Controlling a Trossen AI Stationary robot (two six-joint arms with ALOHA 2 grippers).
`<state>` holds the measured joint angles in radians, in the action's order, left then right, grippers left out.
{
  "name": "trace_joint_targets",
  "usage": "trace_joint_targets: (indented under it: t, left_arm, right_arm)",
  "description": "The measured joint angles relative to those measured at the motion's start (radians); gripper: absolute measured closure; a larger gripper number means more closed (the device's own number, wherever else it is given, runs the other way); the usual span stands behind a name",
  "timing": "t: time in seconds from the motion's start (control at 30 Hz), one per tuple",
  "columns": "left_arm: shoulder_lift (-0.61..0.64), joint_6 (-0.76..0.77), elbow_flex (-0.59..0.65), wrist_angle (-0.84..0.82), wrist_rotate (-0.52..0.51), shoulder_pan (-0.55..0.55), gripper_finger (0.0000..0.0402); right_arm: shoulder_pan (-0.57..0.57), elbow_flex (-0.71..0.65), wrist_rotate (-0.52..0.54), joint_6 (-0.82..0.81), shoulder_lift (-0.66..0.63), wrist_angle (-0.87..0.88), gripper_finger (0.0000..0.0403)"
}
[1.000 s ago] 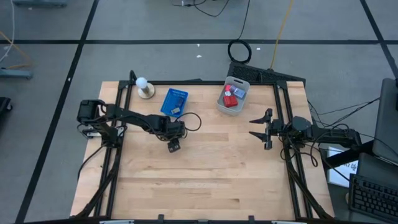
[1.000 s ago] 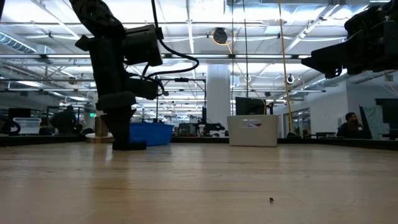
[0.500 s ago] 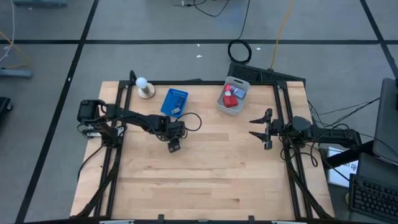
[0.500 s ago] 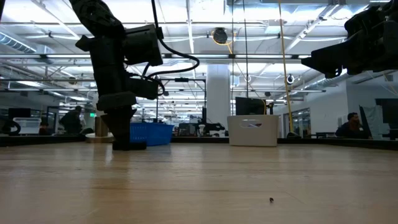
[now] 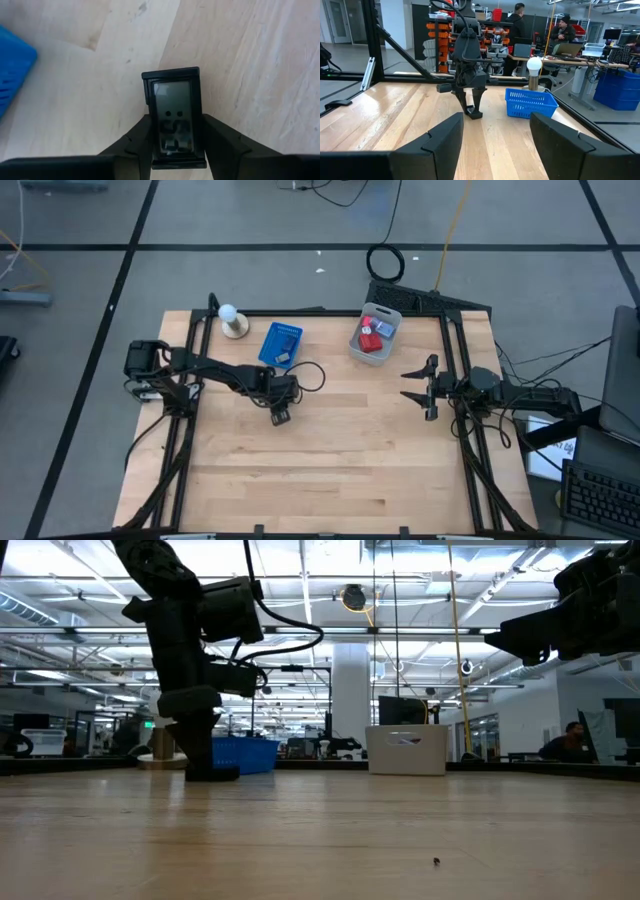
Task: Pick & Place Office items
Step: Put the black digital clock into the blue bin
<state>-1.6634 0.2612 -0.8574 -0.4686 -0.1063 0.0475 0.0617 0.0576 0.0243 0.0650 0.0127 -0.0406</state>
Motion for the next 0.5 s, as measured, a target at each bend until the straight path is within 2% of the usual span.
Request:
trace_joint_targets:
  t: [0.2,0.37,0.5]
  left_arm:
    - [0.002,-0.005,0.000,0.002,-0.003,0.000,0.0264]
    - [0.024,-0.017,0.002,0.000,-0.001,0.000,0.0247]
    - [0.062,-0.039,0.002,0.000,0.000,0.000,0.0259]
  right_arm:
    - [0.000,0.000,0.000,0.000,0.000,0.000,0.0181]
    - [0.000,0.000,0.000,0.000,0.000,0.000,0.0181]
    - [0.000,0.000,0.000,0.000,0.000,0.000,0.0181]
